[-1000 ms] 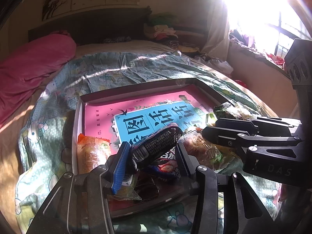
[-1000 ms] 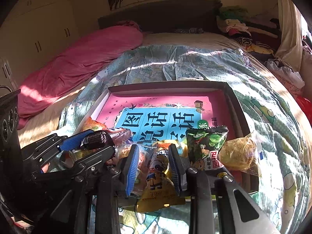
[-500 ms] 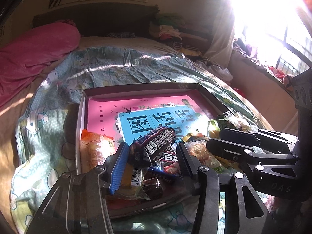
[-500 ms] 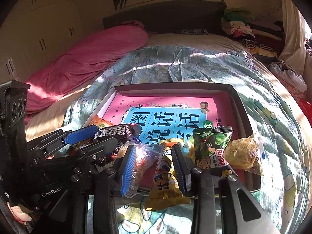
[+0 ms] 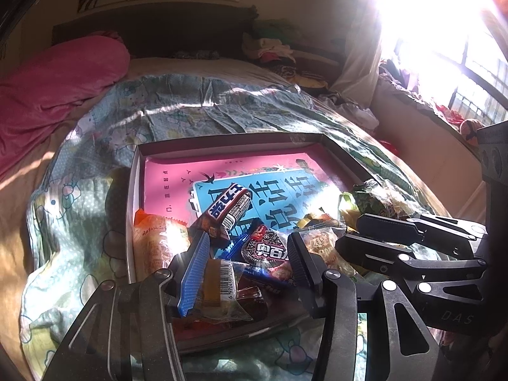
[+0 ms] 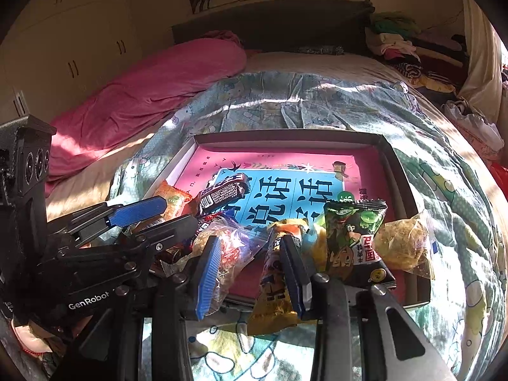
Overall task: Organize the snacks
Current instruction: 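Release the chocolate bar into the box with the left tool while the right tool opens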
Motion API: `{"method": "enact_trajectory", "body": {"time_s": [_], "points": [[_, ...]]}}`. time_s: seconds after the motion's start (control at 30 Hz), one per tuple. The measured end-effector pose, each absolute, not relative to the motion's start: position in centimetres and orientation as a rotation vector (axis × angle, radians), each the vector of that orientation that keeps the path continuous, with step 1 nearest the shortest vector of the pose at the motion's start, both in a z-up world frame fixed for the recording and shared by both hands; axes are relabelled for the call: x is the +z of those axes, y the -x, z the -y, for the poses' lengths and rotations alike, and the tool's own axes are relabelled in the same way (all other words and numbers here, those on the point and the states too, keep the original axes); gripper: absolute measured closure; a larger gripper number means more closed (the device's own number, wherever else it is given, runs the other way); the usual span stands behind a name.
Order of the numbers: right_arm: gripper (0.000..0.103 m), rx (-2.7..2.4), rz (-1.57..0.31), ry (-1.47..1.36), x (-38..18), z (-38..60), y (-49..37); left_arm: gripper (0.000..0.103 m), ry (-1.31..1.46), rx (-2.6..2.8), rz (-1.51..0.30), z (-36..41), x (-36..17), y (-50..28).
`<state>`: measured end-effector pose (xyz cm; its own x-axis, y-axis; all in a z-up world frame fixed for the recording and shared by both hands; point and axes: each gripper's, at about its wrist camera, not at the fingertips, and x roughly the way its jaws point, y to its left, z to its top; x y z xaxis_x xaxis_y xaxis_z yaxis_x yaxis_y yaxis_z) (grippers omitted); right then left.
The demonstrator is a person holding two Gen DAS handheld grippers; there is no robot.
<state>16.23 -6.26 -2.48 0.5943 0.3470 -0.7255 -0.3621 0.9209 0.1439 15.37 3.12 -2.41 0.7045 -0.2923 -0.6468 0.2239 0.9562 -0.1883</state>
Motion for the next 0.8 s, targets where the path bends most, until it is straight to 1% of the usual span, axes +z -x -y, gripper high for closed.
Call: {"method": "enact_trajectory", "body": {"time_s": [0.1, 0.2, 0.8], "points": [[0.064, 0.417, -0.842, 0.025, -2.5, 6.2, -16.0, 0.050, 0.095, -0.295, -0.743, -3.1, -2.4, -15.3], [0.056, 0.421, -0.847, 0.031, -2.5, 6.1, -15.7, 0.050, 0.089, -0.299, -0.746, -3.0, -2.4, -15.2], [0.051, 0.422, -0.866, 0.022, -3.3, 5.8, -16.3, 0.042, 0.164, -0.287, -0.791, -4.1, -3.1, -16.2]]}}
